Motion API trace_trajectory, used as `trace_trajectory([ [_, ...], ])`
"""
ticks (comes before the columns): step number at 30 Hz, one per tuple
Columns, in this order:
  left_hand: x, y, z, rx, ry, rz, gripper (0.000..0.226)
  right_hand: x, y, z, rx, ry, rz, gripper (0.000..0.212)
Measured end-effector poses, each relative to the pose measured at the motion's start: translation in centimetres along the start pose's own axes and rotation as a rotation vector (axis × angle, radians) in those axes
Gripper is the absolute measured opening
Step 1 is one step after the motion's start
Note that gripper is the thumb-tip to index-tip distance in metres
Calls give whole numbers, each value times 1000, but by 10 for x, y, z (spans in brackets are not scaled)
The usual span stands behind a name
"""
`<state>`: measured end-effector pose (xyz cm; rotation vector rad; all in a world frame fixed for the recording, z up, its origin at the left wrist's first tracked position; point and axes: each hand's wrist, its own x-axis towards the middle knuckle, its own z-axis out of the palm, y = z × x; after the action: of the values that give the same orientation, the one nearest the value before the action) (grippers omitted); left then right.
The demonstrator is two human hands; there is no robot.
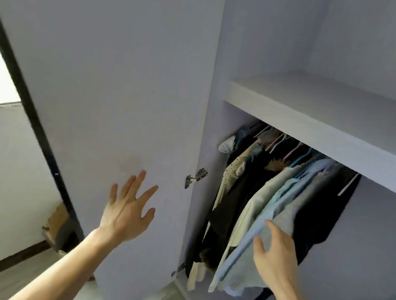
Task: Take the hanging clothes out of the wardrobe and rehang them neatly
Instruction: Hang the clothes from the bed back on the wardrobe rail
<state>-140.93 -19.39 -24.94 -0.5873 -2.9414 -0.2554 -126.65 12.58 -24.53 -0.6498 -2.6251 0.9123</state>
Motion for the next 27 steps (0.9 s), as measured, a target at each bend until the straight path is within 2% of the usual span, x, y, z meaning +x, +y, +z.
trace_trajectory([
  [3, -99, -48, 8, -10, -73, -147, 60, -44, -44, 43, 32, -183, -208, 44],
  [7, -254, -109, 5, -68, -180, -488, 63, -115, -108, 109, 12, -421, -499, 40],
  [13, -484, -151, -15, -109, -148, -1014, 64, -254, -196, 187, -2, -708, -922, 44],
  [17, -620, -130, -26, -161, -78, -1317, 76, -355, -243, 220, -80, -899, -1162, 48],
  [21, -730, -87, -30, -185, 2, -1630, 61, -453, -278, 236, -69, -1099, -1459, 44],
  [27, -831, 5, -31, -167, 142, -1994, 59, -587, -300, 238, -59, -1304, -1907, 50],
])
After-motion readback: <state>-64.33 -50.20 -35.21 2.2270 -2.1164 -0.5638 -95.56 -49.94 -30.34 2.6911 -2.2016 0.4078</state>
